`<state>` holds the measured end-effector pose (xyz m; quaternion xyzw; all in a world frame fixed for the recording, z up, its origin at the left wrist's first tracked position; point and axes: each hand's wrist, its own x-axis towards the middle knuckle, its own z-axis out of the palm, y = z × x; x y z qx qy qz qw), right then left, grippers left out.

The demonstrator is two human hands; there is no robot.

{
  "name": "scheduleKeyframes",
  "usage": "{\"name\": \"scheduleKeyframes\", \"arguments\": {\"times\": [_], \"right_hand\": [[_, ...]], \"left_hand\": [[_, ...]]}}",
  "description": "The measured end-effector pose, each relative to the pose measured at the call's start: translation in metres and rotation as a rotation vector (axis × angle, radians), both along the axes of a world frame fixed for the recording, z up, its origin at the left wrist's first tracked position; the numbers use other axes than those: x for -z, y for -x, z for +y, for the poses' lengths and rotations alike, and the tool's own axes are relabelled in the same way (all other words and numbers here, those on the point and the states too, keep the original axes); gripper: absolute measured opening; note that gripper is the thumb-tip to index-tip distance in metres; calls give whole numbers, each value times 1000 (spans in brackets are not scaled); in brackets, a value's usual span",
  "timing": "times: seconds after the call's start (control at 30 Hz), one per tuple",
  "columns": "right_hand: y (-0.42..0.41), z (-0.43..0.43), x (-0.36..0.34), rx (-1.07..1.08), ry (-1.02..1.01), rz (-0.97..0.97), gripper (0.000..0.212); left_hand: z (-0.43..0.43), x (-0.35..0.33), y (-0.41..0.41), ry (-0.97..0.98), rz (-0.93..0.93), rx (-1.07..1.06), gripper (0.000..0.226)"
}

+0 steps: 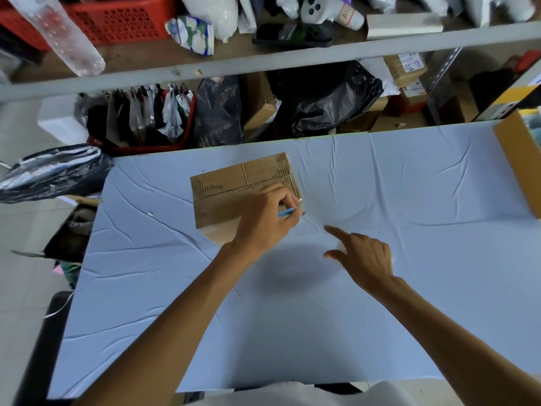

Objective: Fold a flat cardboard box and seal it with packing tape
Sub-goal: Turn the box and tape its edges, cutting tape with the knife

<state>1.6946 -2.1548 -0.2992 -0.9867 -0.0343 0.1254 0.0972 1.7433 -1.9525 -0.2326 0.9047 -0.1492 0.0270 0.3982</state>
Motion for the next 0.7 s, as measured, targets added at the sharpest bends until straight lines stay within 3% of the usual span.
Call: {"name": "scheduleKeyframes", "arguments": {"times": [0.17,0.37,0.53,0.7], "right_hand": [[-3,0,7,29,-90,-68,37],[-1,-1,11,-19,-181,48,42],[-1,-4,7,-130,-221,208,53],[10,0,2,-166,-324,318,78]], "left_hand": [[-1,-6,-3,13,134,-24,21],[-3,-19,-5,20,256,109,21],[3,-23,10,90,124,180,20],[28,35,43,5,355,139,15]]}}
